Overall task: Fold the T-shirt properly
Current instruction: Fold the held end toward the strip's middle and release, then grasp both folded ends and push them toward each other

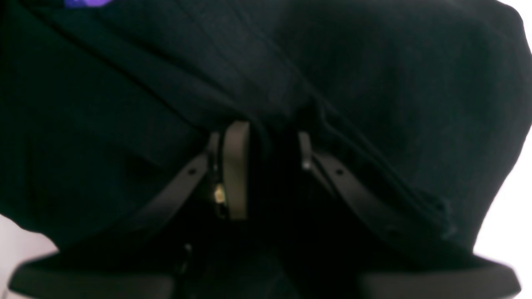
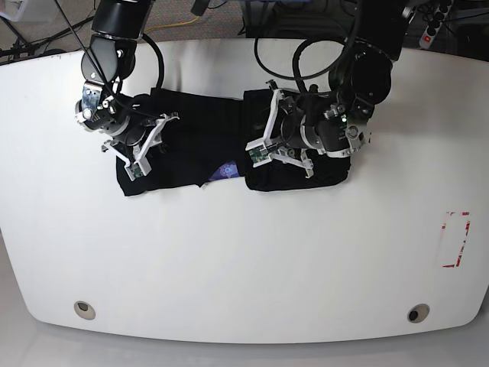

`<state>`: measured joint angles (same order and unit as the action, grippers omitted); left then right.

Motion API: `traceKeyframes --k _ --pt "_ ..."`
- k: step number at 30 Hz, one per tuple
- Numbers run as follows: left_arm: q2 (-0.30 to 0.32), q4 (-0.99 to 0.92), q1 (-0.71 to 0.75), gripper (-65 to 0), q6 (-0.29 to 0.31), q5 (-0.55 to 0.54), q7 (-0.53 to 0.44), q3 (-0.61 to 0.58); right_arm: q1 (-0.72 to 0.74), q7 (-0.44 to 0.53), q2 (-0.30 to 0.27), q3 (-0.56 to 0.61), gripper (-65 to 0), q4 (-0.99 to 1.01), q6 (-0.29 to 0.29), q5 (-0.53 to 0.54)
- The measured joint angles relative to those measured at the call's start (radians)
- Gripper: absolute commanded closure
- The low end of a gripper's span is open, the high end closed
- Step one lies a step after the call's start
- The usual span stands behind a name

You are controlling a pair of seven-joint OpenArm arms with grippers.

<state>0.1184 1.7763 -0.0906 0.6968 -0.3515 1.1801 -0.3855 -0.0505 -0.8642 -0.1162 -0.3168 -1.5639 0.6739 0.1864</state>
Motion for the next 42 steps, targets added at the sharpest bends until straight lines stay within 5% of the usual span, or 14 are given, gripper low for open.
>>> traceKeyframes --k 9,16,19,23,26,31,36,42 --pt "-0.006 0.012 -0.040 -16.8 0.000 -0.003 0.000 0.123 -0.005 -0.027 0.004 0.002 -17.1 -0.038 0.000 -0.008" --pt "-0.006 0.009 -0.007 -17.1 0.000 0.000 -0.001 0.395 0.005 -0.093 0.021 -0.056 -49.3 -0.114 0.001 0.108" --pt "-0.003 -0.010 0.039 -17.1 0.001 0.003 0.001 0.519 0.034 -0.161 0.018 -0.144 -55.2 -0.119 -0.003 0.217" --pt "0.002 -0.033 0.080 -17.1 0.001 0.015 0.003 0.581 0.071 -0.207 0.015 -0.268 -56.3 -0.120 -0.003 0.360" --pt "-0.003 -0.034 0.116 -17.1 0.001 0.004 -0.018 0.592 0.116 -0.264 0.012 -0.353 -56.3 -0.077 0.000 0.394" --pt "-0.003 -0.051 0.152 -17.1 0.001 0.008 -0.082 0.593 0.203 -0.315 -0.069 -0.446 -56.3 0.126 -0.001 0.387" --pt "-0.006 -0.132 0.134 -16.9 0.000 0.008 -0.098 0.591 0.240 -0.325 -0.120 -0.469 -56.3 0.298 0.016 0.386" --pt "-0.006 -0.173 0.101 -16.9 0.000 0.007 -0.099 0.594 0.224 -0.323 -0.104 -0.465 -56.0 0.352 0.019 0.399"
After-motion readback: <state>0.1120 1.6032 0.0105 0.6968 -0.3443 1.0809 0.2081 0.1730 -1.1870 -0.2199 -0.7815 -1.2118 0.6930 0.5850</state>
